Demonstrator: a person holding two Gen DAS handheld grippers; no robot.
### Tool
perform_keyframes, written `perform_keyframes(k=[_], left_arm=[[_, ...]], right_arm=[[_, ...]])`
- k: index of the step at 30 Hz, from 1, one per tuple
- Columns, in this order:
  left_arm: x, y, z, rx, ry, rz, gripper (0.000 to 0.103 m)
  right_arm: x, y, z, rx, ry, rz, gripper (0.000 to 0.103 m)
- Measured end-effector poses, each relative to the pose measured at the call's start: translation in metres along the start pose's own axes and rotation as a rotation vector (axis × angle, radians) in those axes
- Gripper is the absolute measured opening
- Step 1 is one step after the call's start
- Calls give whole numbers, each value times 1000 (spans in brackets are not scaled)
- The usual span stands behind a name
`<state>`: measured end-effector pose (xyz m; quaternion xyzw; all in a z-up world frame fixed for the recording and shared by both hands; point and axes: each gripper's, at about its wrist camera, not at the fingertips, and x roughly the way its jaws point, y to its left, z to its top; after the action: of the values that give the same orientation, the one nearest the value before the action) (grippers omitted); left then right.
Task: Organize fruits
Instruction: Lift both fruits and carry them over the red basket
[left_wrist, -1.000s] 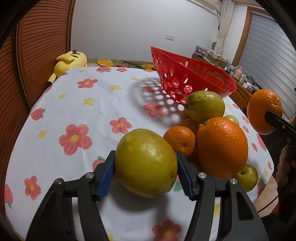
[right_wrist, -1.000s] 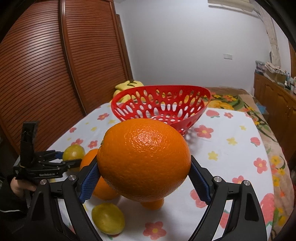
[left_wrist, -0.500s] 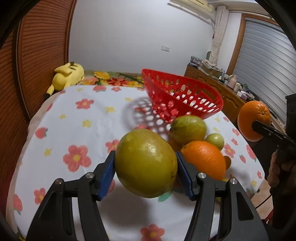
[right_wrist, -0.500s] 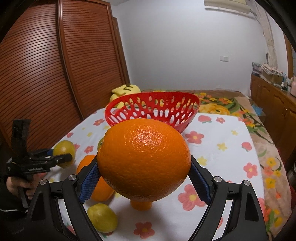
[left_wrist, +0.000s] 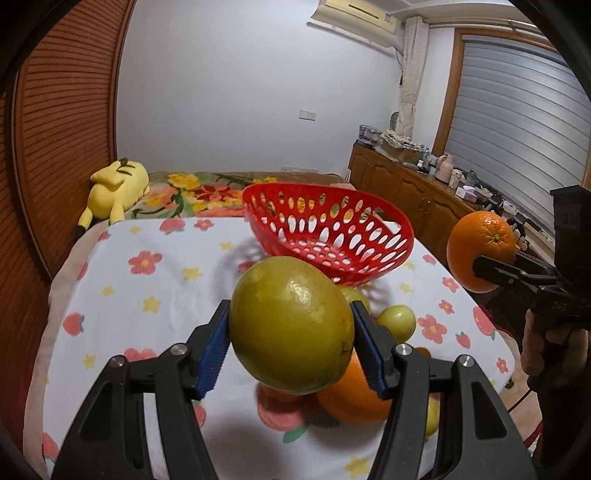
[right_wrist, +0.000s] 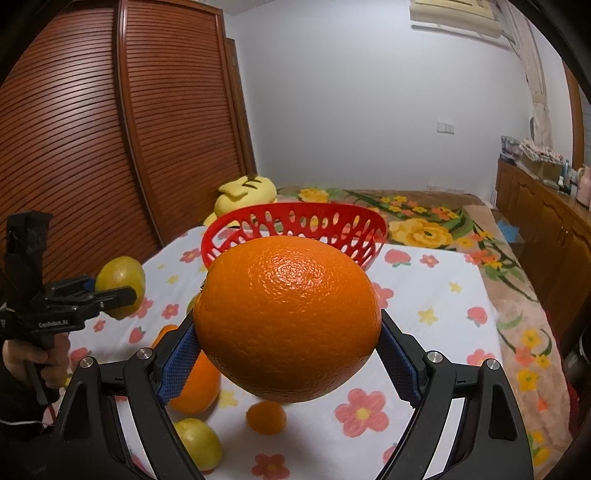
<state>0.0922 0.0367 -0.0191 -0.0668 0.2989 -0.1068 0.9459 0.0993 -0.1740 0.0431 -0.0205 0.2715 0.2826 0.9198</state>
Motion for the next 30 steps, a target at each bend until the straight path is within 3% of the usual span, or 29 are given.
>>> perform_keyframes(k=[15, 19, 30], left_arm=[[18, -15, 35, 50, -17, -27, 61], [29, -15, 45, 58, -12, -32, 61], [59, -5, 68, 53, 12, -37, 61]], right_arm=[[30, -4, 36, -65, 30, 16, 90], [50, -4, 45, -101, 64, -5, 90], [110, -7, 63, -180, 204, 37, 90]])
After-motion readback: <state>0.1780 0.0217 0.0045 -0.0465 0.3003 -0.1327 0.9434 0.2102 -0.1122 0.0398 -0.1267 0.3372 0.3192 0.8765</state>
